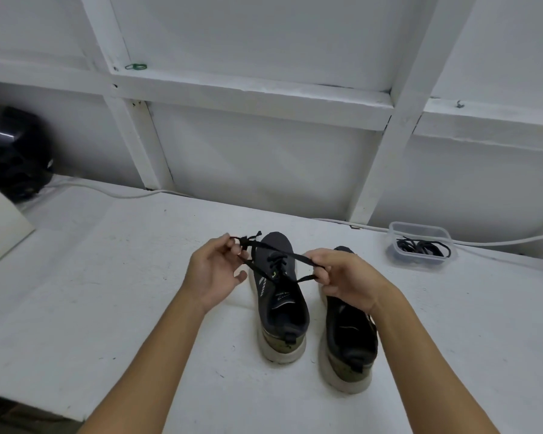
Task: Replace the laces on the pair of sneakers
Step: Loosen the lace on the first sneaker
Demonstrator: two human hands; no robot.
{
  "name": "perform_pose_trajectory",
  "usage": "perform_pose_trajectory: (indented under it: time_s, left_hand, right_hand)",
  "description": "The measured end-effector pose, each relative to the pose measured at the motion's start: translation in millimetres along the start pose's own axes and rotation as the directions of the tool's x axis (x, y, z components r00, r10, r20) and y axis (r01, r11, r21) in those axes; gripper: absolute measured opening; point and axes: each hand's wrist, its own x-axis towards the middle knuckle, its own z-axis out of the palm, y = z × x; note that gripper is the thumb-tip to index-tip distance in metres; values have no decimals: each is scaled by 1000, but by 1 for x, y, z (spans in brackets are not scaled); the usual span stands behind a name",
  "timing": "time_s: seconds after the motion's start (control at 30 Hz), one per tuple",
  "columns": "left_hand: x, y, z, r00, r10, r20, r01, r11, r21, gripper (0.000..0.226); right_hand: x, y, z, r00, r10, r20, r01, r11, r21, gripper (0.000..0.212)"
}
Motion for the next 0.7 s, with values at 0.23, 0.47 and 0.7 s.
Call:
perform_pose_trajectory:
  time_s: [0.23,0.47,0.7]
  left_hand:
    - [5,17,-1,993,-27,113,26,1000,8,20]
    - [10,22,-9,991,127,-47,-135,950,-282,10]
    - [19,8,-27,930,187,-318,-162,981,102,20]
  right_hand:
    - [-9,-17,-13,990,-48,129,63,992,-114,19]
    - [2,-21,-28,938,-206,-279,335,742,580,21]
    - [6,-10,-37,852,-170,-496,376,857,352,27]
